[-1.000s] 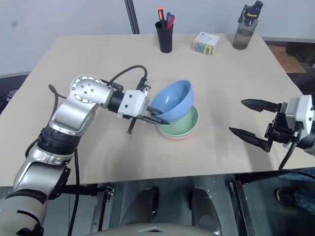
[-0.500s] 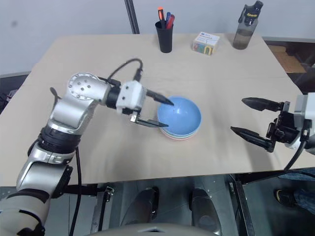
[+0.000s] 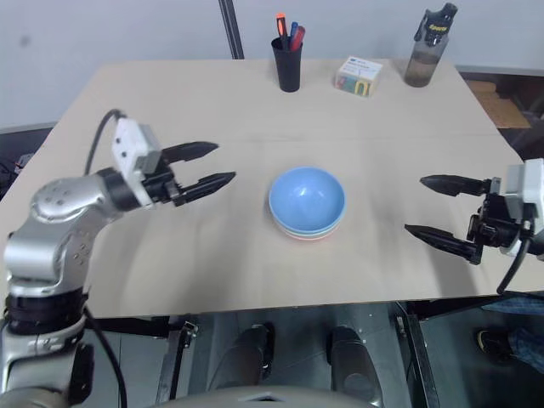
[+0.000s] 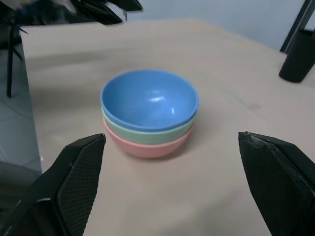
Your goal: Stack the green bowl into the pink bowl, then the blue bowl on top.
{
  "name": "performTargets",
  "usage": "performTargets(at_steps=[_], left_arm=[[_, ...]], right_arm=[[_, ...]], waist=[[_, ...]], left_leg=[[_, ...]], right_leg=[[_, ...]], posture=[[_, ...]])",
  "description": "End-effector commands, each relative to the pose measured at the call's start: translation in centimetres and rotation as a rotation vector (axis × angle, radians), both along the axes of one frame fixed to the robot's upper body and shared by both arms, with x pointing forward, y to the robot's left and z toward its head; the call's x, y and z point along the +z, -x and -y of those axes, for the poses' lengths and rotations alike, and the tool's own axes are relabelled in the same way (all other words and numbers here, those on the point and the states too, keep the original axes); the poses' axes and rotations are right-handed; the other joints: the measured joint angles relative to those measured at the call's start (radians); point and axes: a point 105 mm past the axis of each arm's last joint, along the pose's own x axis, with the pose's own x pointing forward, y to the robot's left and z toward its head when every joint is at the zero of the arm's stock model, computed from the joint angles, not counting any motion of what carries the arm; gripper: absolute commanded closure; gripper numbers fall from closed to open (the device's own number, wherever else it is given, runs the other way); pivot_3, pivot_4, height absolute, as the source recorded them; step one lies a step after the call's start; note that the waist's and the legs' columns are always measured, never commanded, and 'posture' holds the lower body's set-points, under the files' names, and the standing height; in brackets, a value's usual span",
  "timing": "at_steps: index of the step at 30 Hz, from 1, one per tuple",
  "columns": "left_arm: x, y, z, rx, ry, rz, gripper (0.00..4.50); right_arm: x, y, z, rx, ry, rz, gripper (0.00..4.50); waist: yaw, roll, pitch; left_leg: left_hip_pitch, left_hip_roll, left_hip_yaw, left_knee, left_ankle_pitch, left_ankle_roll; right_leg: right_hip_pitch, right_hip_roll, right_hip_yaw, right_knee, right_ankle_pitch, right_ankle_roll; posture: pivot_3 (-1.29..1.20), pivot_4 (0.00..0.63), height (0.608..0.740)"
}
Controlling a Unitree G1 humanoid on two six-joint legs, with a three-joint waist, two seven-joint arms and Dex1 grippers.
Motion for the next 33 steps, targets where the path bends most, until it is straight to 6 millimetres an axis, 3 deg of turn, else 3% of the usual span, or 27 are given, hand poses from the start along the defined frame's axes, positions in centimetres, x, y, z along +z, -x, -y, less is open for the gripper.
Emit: performTargets(at_steps=[1, 7, 14, 33], left_arm=[[-0.1, 2.1, -2.3, 0.095, 0.008, -0.01, 1.16], [-1.8, 4.7, -4.0, 0.144, 0.012, -0.092, 1.16], [-1.5, 6.4, -4.9, 0.137, -0.008, -0.134, 1.16], [-0.9, 8.0, -5.5, 0.063, -0.053, -0.206, 1.16]], right_arm=[[-0.6, -1.7, 1.6, -0.147, 0.07, -0.044, 0.0], [-0.8, -1.9, 2.4, -0.168, 0.091, -0.063, 0.0], [-0.5, -1.6, 2.7, -0.137, 0.103, -0.059, 0.0], [0.1, -0.8, 4.4, -0.115, 0.149, -0.064, 0.0]], waist=[[-0.002, 0.0, 0.0], [0.006, 0.0, 0.0], [0.005, -0.001, 0.0], [0.003, 0.0, 0.0]], left_leg=[[0.0, 0.0, 0.0, 0.0, 0.0, 0.0], [-0.001, 0.0, 0.0, 0.0, 0.0, 0.0], [0.0, 0.0, 0.001, 0.0, 0.0, 0.0], [-0.001, 0.0, 0.002, 0.0, -0.001, 0.0]], right_leg=[[0.0, 0.0, 0.0, 0.0, 0.0, 0.0], [-0.001, 0.0, 0.0, 0.0, 0.0, 0.0], [-0.001, 0.0, 0.0, -0.001, 0.0, 0.0], [-0.002, -0.001, 0.0, -0.001, 0.0, -0.001]], posture=[[0.0, 0.15, 0.74], [0.0, 0.15, 0.74], [0.0, 0.15, 0.74], [0.0, 0.15, 0.74]])
